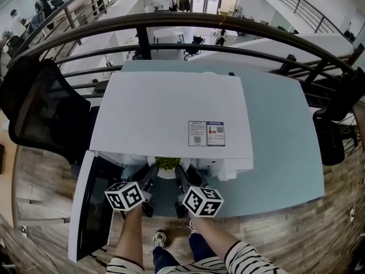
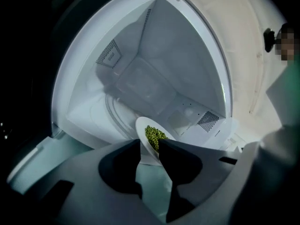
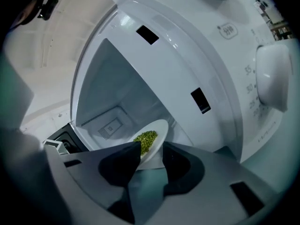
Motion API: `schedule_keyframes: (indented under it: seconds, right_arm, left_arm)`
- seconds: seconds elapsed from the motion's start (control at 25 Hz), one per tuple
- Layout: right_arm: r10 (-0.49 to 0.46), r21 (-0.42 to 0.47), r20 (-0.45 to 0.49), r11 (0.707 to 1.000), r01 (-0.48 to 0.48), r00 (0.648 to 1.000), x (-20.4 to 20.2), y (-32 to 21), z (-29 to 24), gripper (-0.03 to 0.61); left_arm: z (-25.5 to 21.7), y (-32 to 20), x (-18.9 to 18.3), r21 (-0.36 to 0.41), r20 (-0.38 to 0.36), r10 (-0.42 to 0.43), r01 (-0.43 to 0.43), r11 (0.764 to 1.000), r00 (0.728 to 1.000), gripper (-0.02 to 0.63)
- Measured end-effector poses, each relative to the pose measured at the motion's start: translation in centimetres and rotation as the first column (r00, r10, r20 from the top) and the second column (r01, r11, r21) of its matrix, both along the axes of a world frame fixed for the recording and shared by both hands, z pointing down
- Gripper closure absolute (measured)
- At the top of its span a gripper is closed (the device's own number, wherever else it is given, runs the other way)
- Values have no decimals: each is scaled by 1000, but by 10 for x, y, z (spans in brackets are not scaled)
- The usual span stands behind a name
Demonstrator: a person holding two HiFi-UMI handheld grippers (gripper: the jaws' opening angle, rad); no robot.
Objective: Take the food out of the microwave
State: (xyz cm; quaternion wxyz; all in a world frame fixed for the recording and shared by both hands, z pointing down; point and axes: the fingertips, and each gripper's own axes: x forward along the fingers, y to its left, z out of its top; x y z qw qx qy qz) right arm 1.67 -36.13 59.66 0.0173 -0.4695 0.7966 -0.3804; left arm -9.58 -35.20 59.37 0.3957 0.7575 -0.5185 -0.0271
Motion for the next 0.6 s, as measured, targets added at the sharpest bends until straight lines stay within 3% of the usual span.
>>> schedule_keyframes:
  seconds: [0.16, 0.6]
  right_arm:
    - [-34, -2, 23, 999, 34, 999, -1, -3, -1, 430]
    - [-100, -14, 49, 995, 101, 994, 7, 18, -13, 476]
  left_arm:
    - [0, -1, 0, 5, -74, -43, 43, 999, 996, 486]
    - [-17, 35, 5, 23, -113, -149, 153, 988, 982, 538]
